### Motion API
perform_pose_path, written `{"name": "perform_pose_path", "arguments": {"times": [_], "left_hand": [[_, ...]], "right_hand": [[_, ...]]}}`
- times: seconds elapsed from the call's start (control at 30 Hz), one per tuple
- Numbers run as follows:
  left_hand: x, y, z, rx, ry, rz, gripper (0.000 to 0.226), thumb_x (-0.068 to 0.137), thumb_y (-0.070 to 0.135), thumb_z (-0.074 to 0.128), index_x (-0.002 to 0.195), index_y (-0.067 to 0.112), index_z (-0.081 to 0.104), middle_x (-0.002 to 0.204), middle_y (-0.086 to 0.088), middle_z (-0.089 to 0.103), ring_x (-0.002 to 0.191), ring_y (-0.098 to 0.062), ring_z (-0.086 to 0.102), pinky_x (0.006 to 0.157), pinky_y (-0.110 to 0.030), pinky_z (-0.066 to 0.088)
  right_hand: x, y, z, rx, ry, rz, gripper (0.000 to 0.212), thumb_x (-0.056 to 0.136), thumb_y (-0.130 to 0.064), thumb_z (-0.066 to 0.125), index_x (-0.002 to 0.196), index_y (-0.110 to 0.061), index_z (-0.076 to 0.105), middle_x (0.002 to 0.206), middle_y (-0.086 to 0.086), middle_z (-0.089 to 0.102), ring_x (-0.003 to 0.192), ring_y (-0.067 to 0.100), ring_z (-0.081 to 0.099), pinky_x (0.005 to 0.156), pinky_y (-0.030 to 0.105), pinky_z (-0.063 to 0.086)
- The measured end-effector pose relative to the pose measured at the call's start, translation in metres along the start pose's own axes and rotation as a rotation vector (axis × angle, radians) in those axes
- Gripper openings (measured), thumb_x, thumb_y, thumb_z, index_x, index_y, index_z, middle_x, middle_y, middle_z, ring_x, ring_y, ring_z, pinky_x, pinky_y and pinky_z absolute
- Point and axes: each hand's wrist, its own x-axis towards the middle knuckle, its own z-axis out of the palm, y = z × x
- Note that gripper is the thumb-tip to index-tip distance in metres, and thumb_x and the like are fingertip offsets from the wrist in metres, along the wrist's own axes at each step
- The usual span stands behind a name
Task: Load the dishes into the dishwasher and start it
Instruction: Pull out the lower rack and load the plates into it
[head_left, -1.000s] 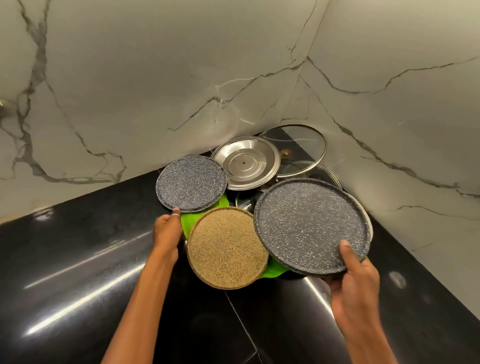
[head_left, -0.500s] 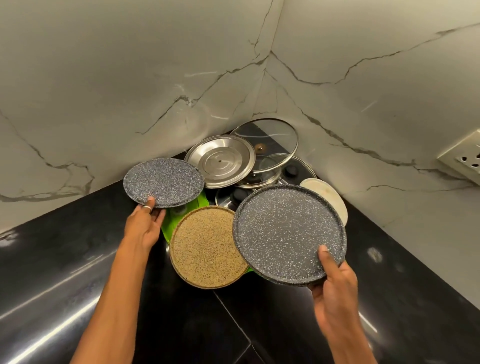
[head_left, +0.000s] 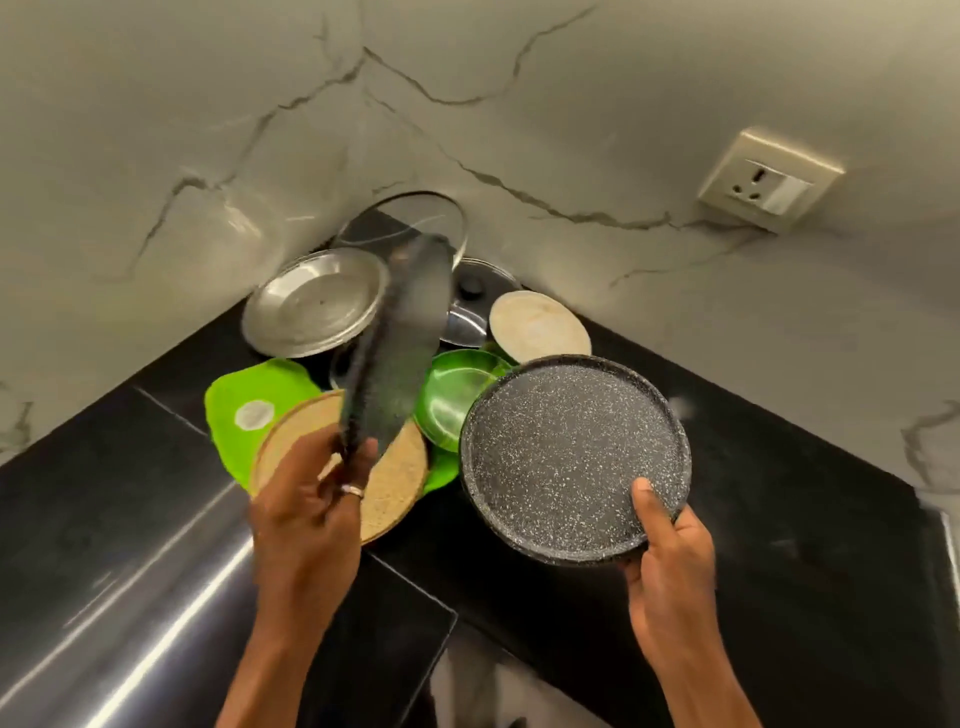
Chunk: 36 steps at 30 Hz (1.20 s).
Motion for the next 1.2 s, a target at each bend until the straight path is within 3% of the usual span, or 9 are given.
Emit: {"name": "perform_pose_path", "arguments": {"times": [0.1, 0.17, 0.23, 0.33, 0.47, 0.73, 0.93, 1.1, 1.2], "left_hand": [[-0.022, 0.021, 0.013, 0.257, -0.076, 0.372, 0.025, 0.087, 0.008, 0.074, 0.111, 0.015, 0.073, 0.101, 0.016, 0.064, 0.100, -0.021, 0.055, 0.088, -0.033, 0.048], [-0.037, 0.032, 0.020, 0.339, -0.119, 0.462, 0.030, 0.084, 0.000, 0.076, 0.110, 0.015, 0.074, 0.097, 0.016, 0.060, 0.099, -0.017, 0.049, 0.087, -0.028, 0.044], [-0.059, 0.041, 0.035, 0.348, -0.139, 0.454, 0.038, 0.078, -0.009, 0.079, 0.110, 0.012, 0.075, 0.094, 0.012, 0.058, 0.095, -0.013, 0.051, 0.081, -0.029, 0.046], [-0.107, 0.059, 0.060, 0.301, -0.135, 0.395, 0.031, 0.077, 0.000, 0.078, 0.108, 0.004, 0.076, 0.087, 0.004, 0.058, 0.086, -0.014, 0.055, 0.074, -0.019, 0.040], [-0.200, 0.088, 0.092, 0.295, -0.174, 0.263, 0.024, 0.085, 0.011, 0.076, 0.109, 0.014, 0.074, 0.088, -0.010, 0.070, 0.083, -0.031, 0.067, 0.074, -0.038, 0.049], [-0.393, 0.153, 0.111, 0.297, -0.410, 0.203, 0.020, 0.093, 0.032, 0.066, 0.105, 0.016, 0.068, 0.086, -0.007, 0.073, 0.080, -0.030, 0.065, 0.070, -0.029, 0.034], [-0.482, 0.173, 0.109, 0.261, -0.628, 0.224, 0.019, 0.093, 0.036, 0.065, 0.096, 0.018, 0.060, 0.083, 0.000, 0.072, 0.081, -0.029, 0.068, 0.072, -0.035, 0.044], [-0.528, 0.174, 0.096, 0.207, -0.790, 0.244, 0.018, 0.092, 0.035, 0.066, 0.089, 0.025, 0.051, 0.072, 0.014, 0.059, 0.064, -0.010, 0.059, 0.062, -0.026, 0.035], [-0.549, 0.163, 0.084, 0.187, -0.882, 0.231, 0.020, 0.092, 0.035, 0.066, 0.087, 0.030, 0.047, 0.067, 0.023, 0.050, 0.059, 0.005, 0.051, 0.054, -0.012, 0.031]], "right_hand": [[-0.019, -0.002, -0.043, 0.006, 0.089, -0.013, 0.022, 0.102, -0.021, 0.054, 0.119, -0.012, 0.065, 0.109, 0.007, 0.076, 0.103, 0.023, 0.073, 0.091, 0.043, 0.054], [-0.032, -0.003, -0.072, 0.015, 0.145, -0.019, 0.020, 0.101, -0.022, 0.055, 0.115, -0.012, 0.066, 0.106, 0.005, 0.077, 0.099, 0.021, 0.074, 0.088, 0.043, 0.054], [-0.049, -0.002, -0.107, 0.018, 0.206, -0.043, 0.018, 0.101, -0.023, 0.055, 0.111, -0.014, 0.067, 0.101, 0.002, 0.078, 0.096, 0.019, 0.074, 0.084, 0.040, 0.055], [-0.077, 0.007, -0.161, -0.009, 0.287, -0.075, 0.016, 0.101, -0.027, 0.056, 0.108, -0.019, 0.068, 0.101, 0.002, 0.078, 0.096, 0.021, 0.074, 0.085, 0.045, 0.057], [-0.127, 0.033, -0.249, -0.059, 0.417, -0.102, 0.019, 0.098, -0.035, 0.062, 0.104, -0.019, 0.071, 0.099, 0.008, 0.077, 0.096, 0.026, 0.072, 0.094, 0.057, 0.054], [-0.255, 0.079, -0.403, -0.161, 0.563, -0.038, 0.027, 0.098, -0.048, 0.056, 0.107, -0.024, 0.065, 0.103, 0.000, 0.074, 0.096, 0.020, 0.070, 0.083, 0.044, 0.058], [-0.345, 0.089, -0.467, -0.282, 0.686, -0.067, 0.027, 0.102, -0.040, 0.052, 0.116, -0.021, 0.065, 0.106, -0.006, 0.070, 0.096, 0.006, 0.065, 0.068, 0.018, 0.047], [-0.399, 0.106, -0.493, -0.401, 0.835, -0.049, 0.018, 0.103, -0.033, 0.053, 0.102, -0.021, 0.066, 0.092, -0.009, 0.069, 0.079, -0.005, 0.062, 0.055, 0.007, 0.044], [-0.424, 0.123, -0.498, -0.435, 0.892, -0.013, 0.021, 0.103, -0.032, 0.053, 0.090, -0.019, 0.063, 0.080, -0.008, 0.066, 0.066, -0.003, 0.058, 0.053, 0.011, 0.041]]}}
